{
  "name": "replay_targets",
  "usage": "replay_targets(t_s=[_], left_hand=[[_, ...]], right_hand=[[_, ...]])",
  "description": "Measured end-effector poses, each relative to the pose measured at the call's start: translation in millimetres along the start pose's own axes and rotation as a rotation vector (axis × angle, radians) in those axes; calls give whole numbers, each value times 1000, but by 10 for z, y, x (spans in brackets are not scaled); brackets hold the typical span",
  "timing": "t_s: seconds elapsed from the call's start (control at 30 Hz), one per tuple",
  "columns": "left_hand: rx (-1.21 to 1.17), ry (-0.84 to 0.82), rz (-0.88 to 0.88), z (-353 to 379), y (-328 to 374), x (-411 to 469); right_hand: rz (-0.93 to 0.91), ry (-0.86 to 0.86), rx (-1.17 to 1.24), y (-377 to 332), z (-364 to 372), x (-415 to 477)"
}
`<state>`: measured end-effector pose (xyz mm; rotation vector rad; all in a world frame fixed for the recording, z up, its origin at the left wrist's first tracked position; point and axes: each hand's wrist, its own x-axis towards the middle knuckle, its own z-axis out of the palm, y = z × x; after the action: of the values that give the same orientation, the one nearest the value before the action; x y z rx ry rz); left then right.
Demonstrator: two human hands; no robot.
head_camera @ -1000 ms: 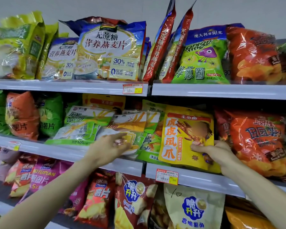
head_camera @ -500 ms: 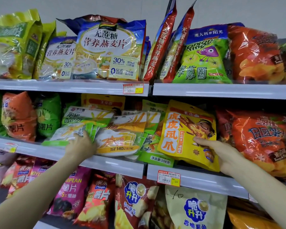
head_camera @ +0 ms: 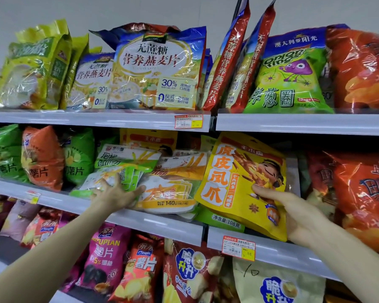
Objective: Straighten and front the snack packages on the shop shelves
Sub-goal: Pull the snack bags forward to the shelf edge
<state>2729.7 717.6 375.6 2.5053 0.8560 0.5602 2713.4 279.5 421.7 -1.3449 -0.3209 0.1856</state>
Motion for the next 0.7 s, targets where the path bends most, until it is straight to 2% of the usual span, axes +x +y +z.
replay_targets(t_s=[0.1,0.23,0.33,0.57,0.7], left_hand=[[162,82,43,-9,68,-56],[443,251,276,-100,332,-328],[573,293,378,-126,483,-394],[783,352,323,-157,695,-386],[779,439,276,-240,740,-499]], right_hand=[[25,-36,38,49,87,45],[31,-86,13,165,197,125],[38,-146,4,243,266,168],[147,-227,22,247,227,354],[75,-190,34,325,277,436]])
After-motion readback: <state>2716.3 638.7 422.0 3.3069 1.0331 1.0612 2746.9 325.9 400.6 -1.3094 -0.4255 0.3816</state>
